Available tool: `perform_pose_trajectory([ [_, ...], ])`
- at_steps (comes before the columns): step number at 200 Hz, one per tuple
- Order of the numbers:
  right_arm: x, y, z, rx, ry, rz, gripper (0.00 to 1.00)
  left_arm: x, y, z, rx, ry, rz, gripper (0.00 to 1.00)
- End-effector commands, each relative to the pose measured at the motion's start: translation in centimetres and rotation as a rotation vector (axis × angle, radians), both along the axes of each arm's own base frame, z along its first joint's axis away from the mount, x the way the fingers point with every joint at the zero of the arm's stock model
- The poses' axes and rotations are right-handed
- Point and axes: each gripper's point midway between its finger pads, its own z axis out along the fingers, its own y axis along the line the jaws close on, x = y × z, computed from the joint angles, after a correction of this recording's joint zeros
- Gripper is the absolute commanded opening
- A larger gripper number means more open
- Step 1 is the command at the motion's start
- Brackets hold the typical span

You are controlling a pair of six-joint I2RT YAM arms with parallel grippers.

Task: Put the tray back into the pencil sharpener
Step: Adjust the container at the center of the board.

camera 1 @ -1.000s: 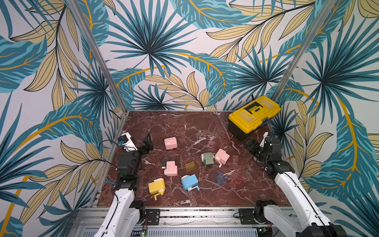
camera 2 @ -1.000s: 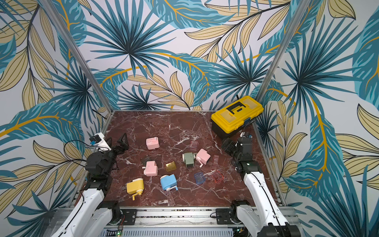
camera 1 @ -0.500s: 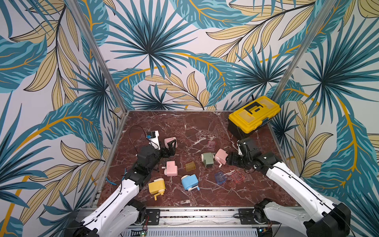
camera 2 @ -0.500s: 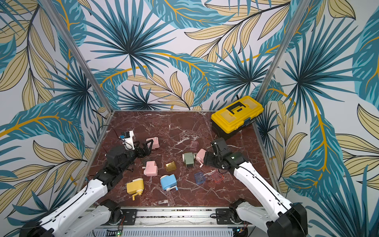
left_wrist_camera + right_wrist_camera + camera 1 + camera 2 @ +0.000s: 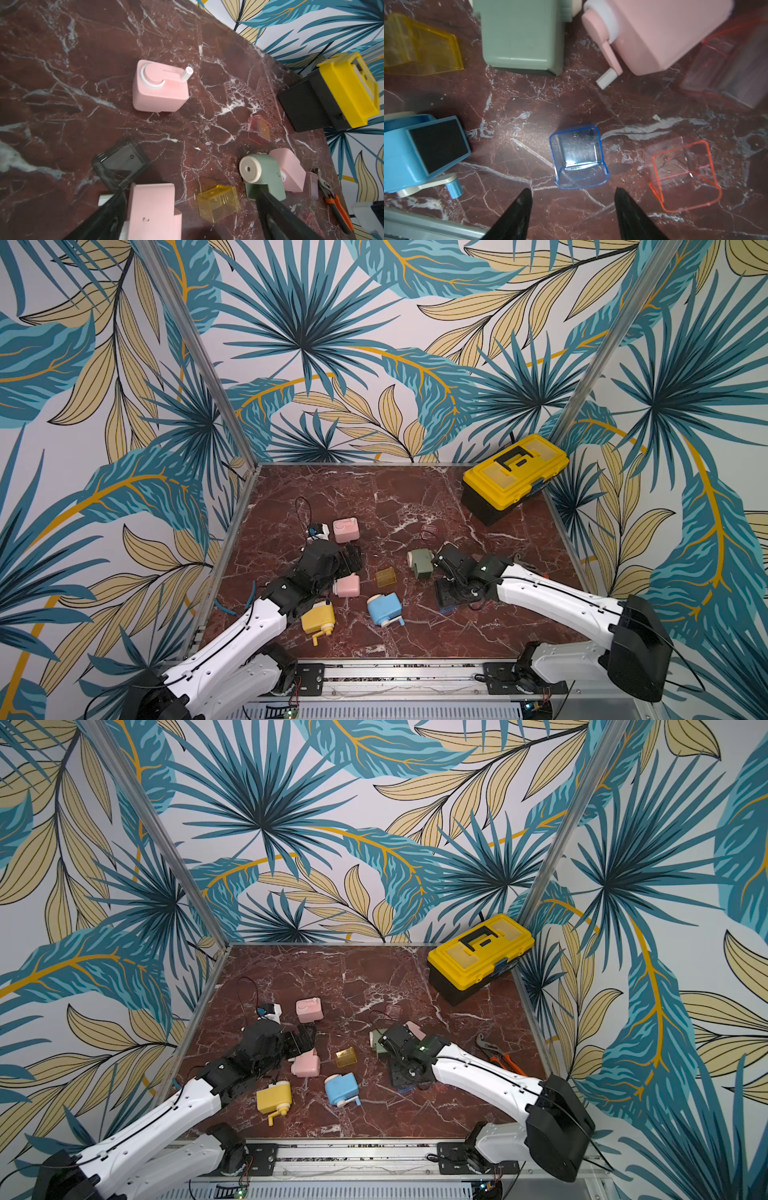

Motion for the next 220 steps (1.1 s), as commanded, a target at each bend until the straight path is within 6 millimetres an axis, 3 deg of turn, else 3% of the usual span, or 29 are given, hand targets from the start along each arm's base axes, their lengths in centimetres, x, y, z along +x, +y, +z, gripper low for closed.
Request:
perform_pose_trajectory([
  [1,0.9,1.3,-0.5,-0.029,-0.033,0.081,0.61,-1.1,1.2,0.3,-0.015,0.026,0.054,1.00],
  [89,1.2,2.1,-3.6,-0.084,0.005,0.160,0.27,-2.4,2.1,-0.2,-0.049,0.041,0.089,1.00],
  [187,1.0,1.7,-5.4,-0.131,0.038,0.177,0.07,-2.6,2.0,-0.1,-0.043,0.053,0.079,1.00],
  [220,0.9,1.8,-4.8,-0.125,0.029,0.199,0.00,-2.7,2.1,0.0,-0.044,0.057,0.084,0.99],
])
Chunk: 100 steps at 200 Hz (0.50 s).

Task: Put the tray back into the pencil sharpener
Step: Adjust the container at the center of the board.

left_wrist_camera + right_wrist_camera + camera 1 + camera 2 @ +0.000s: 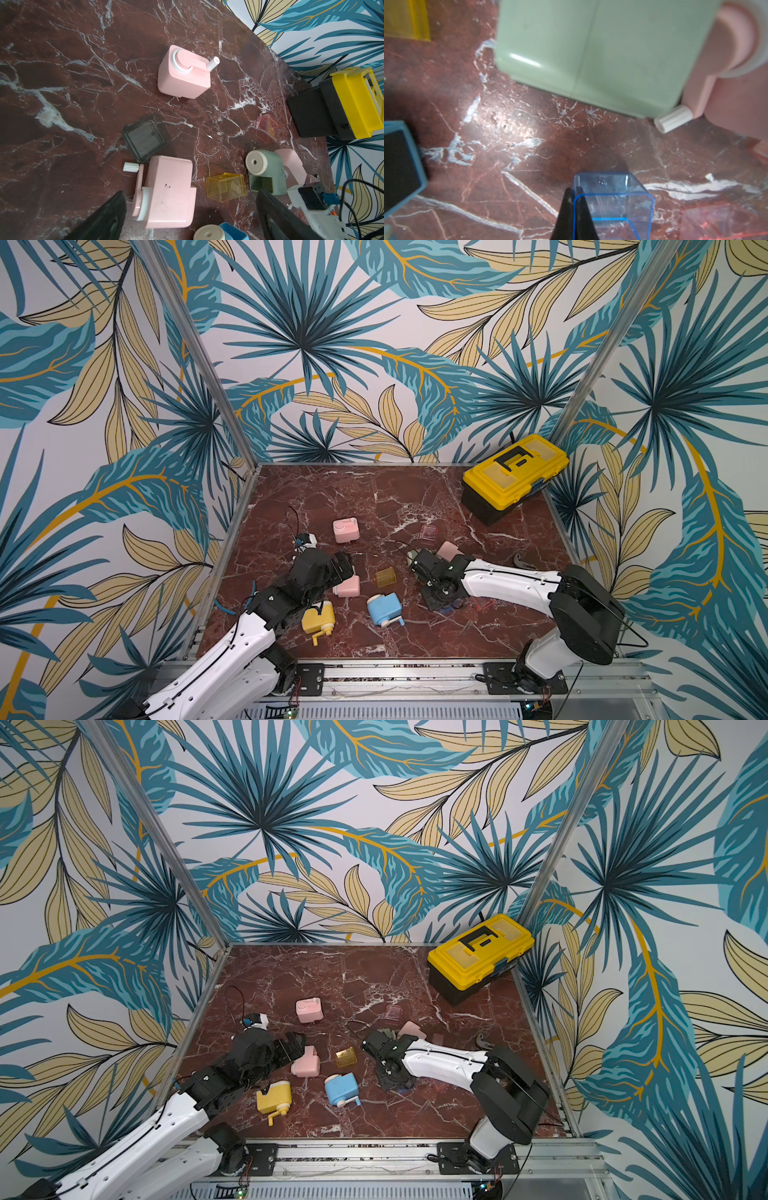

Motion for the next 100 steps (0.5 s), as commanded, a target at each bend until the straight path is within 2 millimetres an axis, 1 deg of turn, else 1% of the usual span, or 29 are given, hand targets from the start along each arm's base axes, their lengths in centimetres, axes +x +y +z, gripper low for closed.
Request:
perform_pose_trajectory([
  [1,-0.4,-0.4,-0.2,-0.020,0.003,0.025,0.00,-0.3,0.2,0.2,0.001,0.004,0.008,0.99],
  [20,-0.2,0.1,1.4,-0.005,-0.021,0.077,0.00,-0.3,0.5,0.4,0.007,-0.001,0.016,1.00],
  [39,0.1,0.9,4.2,0.024,-0.070,0.179,0.00,-0.3,0.7,0.6,0.011,-0.005,0.025,1.00],
  [44,0.1,1.1,5.4,0.032,-0.094,0.228,0.00,-0.3,0.8,0.7,0.011,-0.007,0.029,1.00],
  [60,0.2,1.6,8.1,0.052,-0.153,0.376,0.00,-0.4,1.0,0.8,0.013,-0.012,0.037,0.99],
  [71,-0.3,1.8,9.4,0.064,-0.178,0.496,0.00,-0.5,1.1,0.8,0.013,-0.012,0.039,0.99],
  [86,-1.5,2.1,10.0,0.077,-0.182,0.676,0.00,-0.6,1.2,0.8,0.012,-0.011,0.040,1.00],
  [100,-2.6,2.0,9.5,0.069,-0.168,0.819,0.00,-0.7,1.2,0.7,0.009,-0.006,0.042,1.00],
])
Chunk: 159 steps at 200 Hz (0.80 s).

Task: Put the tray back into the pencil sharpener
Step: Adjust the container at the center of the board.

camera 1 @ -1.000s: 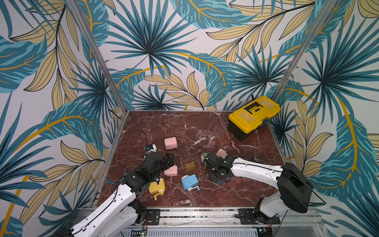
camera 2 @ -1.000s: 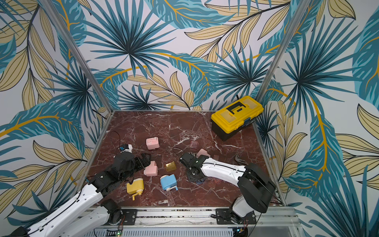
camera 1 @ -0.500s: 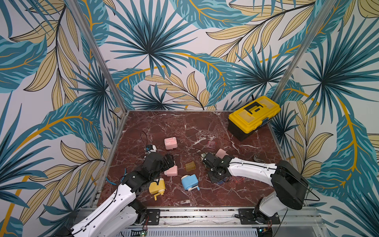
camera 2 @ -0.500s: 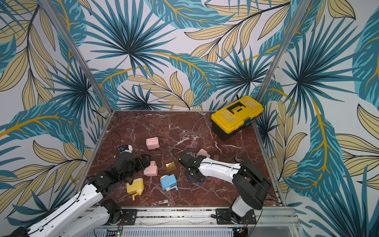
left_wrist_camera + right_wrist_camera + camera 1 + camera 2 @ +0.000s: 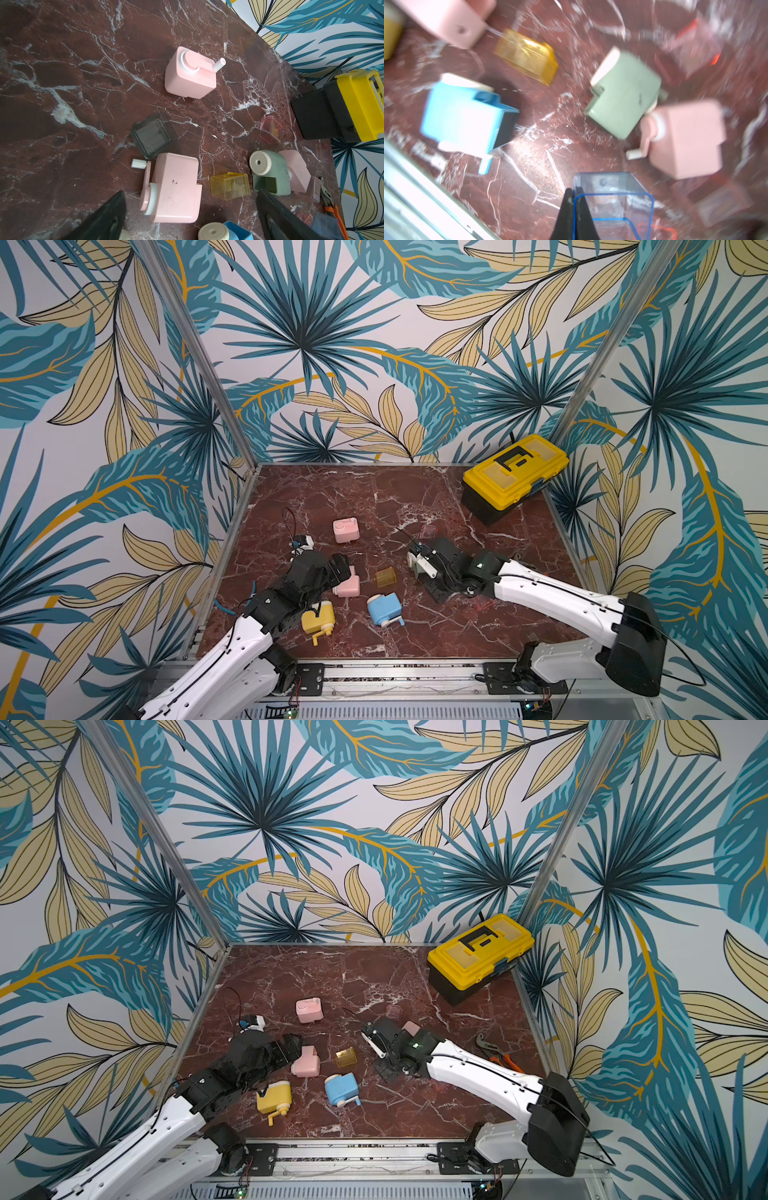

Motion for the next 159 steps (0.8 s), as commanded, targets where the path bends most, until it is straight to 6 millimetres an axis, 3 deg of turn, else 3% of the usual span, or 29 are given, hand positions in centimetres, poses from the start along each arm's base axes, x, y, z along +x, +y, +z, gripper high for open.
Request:
perform_pose_trajectory([
  [1,-3.0,-0.7,-1.5,-0.115,0.022,0.350,0.00,-0.2,0.4,0.5,0.002,-0.002,0.019,1.00],
  [38,-4.4,-0.8,-4.4,-0.201,0.061,0.563,0.00,-0.4,0.6,0.2,-0.007,0.006,0.032,0.99],
  [81,-5.0,-0.2,-7.8,-0.219,0.080,0.684,0.00,-0.4,0.8,0.3,0.002,0.004,0.038,0.99],
  [159,-5.0,-0.5,-10.4,-0.262,0.096,0.732,0.00,-0.3,0.9,0.4,0.011,0.005,0.043,1.00],
])
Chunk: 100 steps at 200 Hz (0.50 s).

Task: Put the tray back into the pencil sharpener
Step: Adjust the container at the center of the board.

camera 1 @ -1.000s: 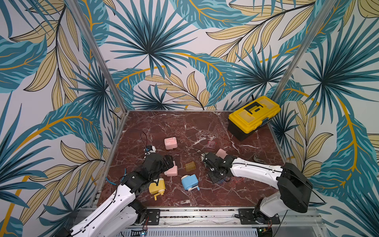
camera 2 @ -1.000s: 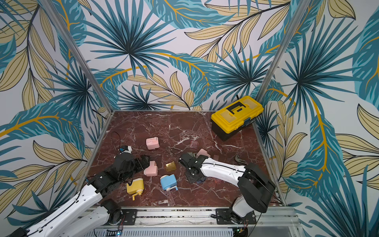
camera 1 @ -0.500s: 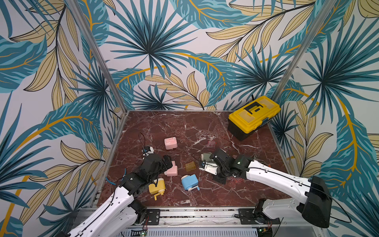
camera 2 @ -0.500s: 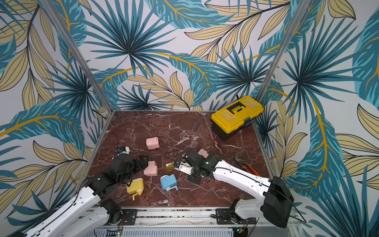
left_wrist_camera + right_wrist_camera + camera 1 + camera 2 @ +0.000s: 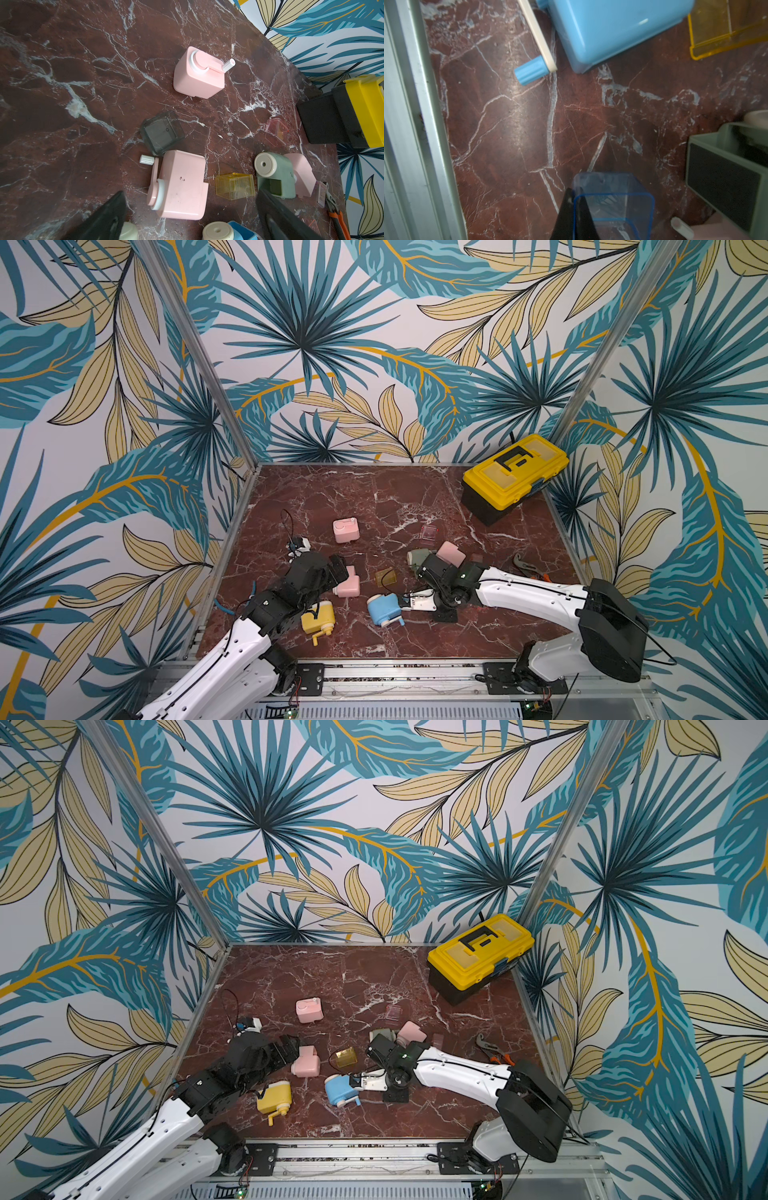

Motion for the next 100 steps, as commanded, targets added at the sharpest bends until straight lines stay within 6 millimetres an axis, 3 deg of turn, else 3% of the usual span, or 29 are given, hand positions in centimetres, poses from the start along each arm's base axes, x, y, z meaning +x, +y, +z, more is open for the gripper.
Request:
perform_pose_trajectory([
  [1,-0.35,-0.07,-1.02,-0.011,0.006,0.038,0.00,0.10,0.29,0.65,0.007,-0.014,0.014,1.00],
  [64,-0.25,-0.06,-1.76,-0.035,0.007,0.050,0.03,0.05,0.09,0.78,0.007,-0.013,-0.002,1.00],
  [100,-0.15,0.08,-1.69,-0.033,0.000,0.047,0.10,-0.01,-0.23,1.20,-0.004,-0.016,-0.020,1.00],
])
